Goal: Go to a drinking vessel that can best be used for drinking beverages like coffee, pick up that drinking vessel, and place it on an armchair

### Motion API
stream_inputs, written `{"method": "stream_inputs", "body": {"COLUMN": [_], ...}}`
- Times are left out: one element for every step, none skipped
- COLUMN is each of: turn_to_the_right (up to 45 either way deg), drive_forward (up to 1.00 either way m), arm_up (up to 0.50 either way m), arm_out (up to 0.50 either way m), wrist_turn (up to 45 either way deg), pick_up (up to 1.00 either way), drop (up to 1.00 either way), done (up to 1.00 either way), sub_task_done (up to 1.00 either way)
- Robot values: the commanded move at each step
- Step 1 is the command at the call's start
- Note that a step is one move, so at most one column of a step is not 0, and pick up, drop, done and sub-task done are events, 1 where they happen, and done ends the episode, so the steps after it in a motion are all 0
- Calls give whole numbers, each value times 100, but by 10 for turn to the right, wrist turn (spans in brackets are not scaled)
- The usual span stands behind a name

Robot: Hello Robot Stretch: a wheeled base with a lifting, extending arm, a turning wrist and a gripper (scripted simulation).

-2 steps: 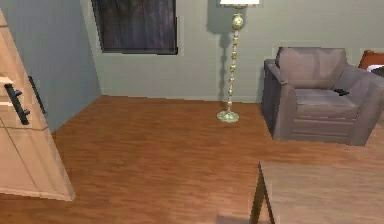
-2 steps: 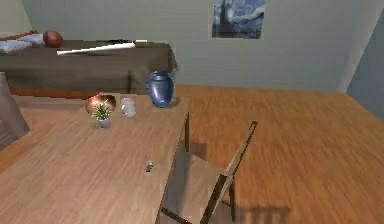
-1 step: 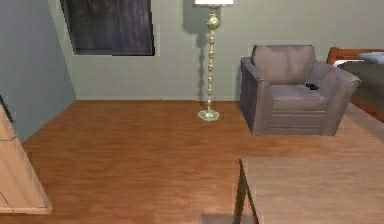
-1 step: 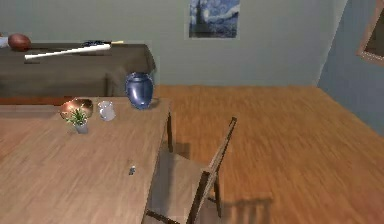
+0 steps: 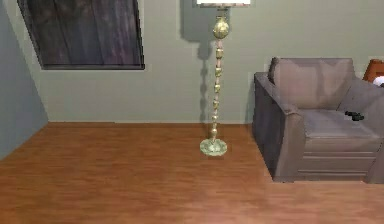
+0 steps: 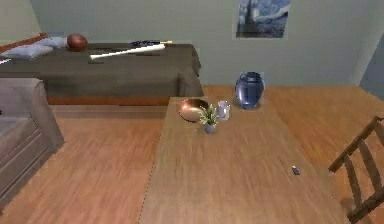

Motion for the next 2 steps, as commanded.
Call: {"method": "stream_inputs", "body": {"turn_to_the_right": [210, 0], "drive_forward": [0, 35], "arm_up": [0, 0], "arm_out": [0, 0], "wrist_turn": [0, 0], "pick_up": [0, 0], "drop": [0, 0], "done": [0, 0], "sub_task_done": [0, 0]}}
